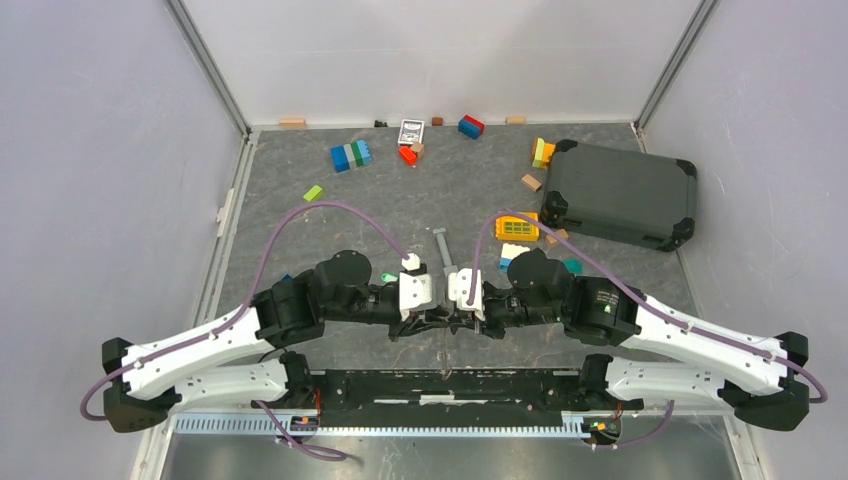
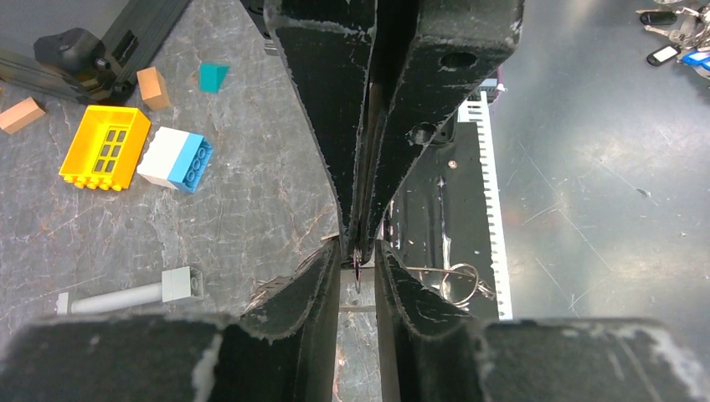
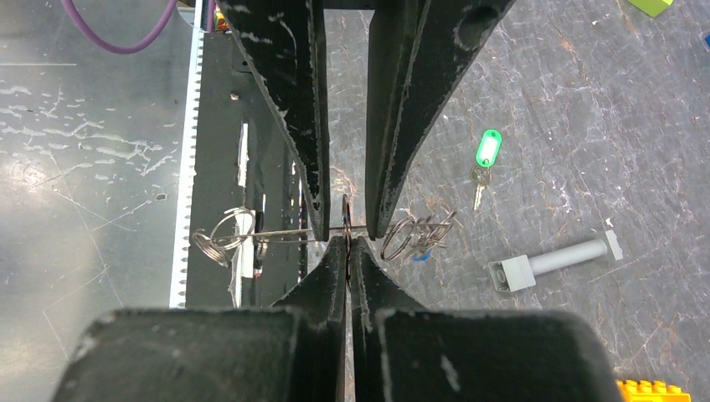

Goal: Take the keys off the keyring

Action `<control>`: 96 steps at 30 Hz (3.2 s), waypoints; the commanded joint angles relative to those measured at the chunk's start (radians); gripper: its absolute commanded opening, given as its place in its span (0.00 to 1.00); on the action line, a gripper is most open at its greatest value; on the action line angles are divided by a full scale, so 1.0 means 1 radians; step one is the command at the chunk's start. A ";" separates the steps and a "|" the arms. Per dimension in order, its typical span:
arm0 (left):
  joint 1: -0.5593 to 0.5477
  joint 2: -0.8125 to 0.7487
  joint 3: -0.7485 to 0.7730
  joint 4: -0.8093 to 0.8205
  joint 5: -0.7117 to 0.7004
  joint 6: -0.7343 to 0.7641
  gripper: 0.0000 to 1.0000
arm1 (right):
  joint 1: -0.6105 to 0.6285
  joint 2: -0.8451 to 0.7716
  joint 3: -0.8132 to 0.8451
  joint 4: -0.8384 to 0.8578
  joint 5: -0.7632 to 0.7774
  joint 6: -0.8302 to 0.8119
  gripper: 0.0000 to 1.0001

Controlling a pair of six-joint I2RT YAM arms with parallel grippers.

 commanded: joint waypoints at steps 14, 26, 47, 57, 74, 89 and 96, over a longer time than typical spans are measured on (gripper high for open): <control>0.001 0.016 0.042 -0.003 0.036 0.045 0.12 | 0.002 -0.012 0.051 0.074 -0.016 0.011 0.00; 0.000 -0.037 0.002 0.041 0.006 0.029 0.02 | 0.001 -0.071 -0.011 0.160 0.024 0.014 0.18; 0.001 -0.199 -0.126 0.222 -0.059 -0.047 0.02 | 0.002 -0.185 -0.158 0.388 -0.006 0.057 0.26; 0.002 -0.199 -0.127 0.226 -0.055 -0.047 0.02 | 0.002 -0.180 -0.171 0.386 0.011 0.053 0.18; 0.001 -0.203 -0.128 0.234 -0.052 -0.052 0.02 | 0.002 -0.166 -0.191 0.396 0.009 0.056 0.06; 0.001 -0.205 -0.135 0.251 -0.057 -0.053 0.02 | 0.002 -0.144 -0.202 0.397 0.015 0.056 0.00; 0.002 -0.215 -0.138 0.250 -0.063 -0.053 0.02 | 0.002 -0.133 -0.205 0.400 0.007 0.062 0.00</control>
